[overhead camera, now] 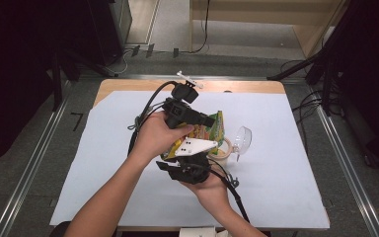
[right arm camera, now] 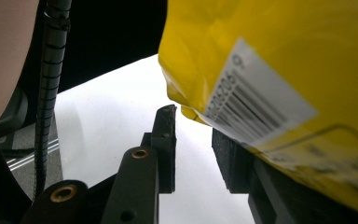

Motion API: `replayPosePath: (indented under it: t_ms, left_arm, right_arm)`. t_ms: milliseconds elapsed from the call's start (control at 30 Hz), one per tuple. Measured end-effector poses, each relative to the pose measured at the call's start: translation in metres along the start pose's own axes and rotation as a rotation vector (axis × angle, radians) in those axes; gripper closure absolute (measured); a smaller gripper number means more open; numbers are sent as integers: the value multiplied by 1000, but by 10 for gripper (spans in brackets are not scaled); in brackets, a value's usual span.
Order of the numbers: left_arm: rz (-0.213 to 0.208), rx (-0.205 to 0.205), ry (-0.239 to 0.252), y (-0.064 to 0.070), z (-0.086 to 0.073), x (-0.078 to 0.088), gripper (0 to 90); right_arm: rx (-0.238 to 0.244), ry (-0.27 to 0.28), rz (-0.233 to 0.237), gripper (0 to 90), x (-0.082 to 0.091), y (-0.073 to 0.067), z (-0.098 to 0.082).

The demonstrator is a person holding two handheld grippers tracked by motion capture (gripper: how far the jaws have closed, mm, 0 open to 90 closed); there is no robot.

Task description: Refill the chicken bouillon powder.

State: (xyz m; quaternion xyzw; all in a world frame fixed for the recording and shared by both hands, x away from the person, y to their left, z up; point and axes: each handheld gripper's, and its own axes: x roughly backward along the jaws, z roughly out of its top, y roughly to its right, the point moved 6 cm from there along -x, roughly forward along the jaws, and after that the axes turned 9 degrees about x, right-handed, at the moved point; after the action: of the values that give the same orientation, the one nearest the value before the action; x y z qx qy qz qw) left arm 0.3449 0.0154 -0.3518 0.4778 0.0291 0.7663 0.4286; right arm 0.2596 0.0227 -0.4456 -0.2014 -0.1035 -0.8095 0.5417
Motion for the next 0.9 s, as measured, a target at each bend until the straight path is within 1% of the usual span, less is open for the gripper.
replayPosePath:
  t_ms: [100,200,400,467,600,900]
  left_arm:
    - [8,-5,1,1,0,0,790]
    - [6,-4,-1,2,0,0,791]
    - [6,-7,4,1,0,0,790]
    - [10,-8,6,1,1,0,782]
    - [-1,-10,17,1,2,-1,778]
    - [1,-7,16,-1,3,-1,780]
  right_arm:
    - [-4,7,1,719,0,0,0]
    - [-2,12,-1,719,0,0,0]
    - [2,9,0,721,0,1,0]
    - [-4,8,1,721,0,1,0]
    - [-12,10,0,719,1,1,1]
    - [1,5,-5,720,1,2,1]
